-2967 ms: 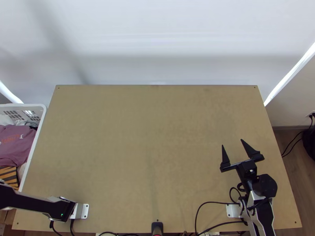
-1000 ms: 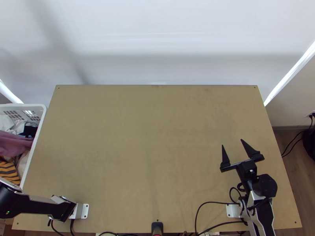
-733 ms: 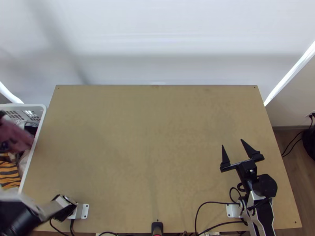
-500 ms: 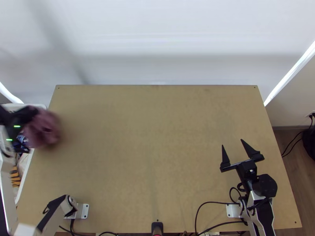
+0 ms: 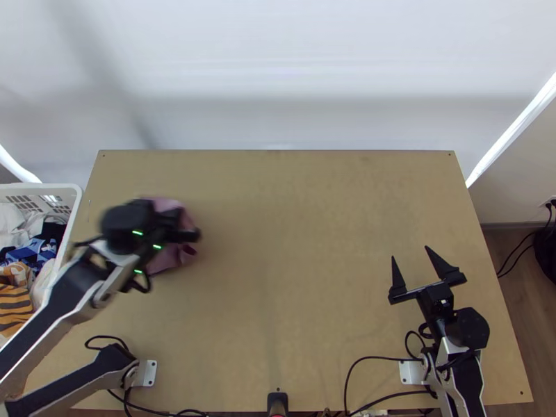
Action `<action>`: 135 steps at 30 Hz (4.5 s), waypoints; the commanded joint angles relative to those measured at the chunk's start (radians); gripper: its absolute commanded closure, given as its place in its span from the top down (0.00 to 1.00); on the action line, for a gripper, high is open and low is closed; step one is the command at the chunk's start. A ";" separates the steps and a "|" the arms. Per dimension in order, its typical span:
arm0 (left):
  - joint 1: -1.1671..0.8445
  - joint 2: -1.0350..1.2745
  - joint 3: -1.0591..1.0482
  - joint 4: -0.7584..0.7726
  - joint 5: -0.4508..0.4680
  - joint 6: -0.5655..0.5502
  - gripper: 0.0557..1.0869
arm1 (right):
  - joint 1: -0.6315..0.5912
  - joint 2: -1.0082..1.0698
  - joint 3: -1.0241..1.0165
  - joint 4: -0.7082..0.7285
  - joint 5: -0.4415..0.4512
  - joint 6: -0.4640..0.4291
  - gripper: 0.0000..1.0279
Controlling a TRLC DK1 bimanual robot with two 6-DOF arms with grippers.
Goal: Fold the t-shirt
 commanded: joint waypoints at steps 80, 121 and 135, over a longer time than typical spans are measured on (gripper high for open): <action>0.585 0.083 0.148 -0.527 0.493 0.070 0.96 | 0.059 -0.007 -0.008 -0.008 0.006 0.141 0.96; 0.516 0.083 0.139 -0.258 0.583 -0.159 0.96 | 0.906 1.139 0.585 0.077 0.092 -0.611 0.97; 0.575 0.073 0.059 -0.205 0.635 -0.148 0.96 | 0.958 1.541 0.869 -0.068 0.112 -0.410 0.74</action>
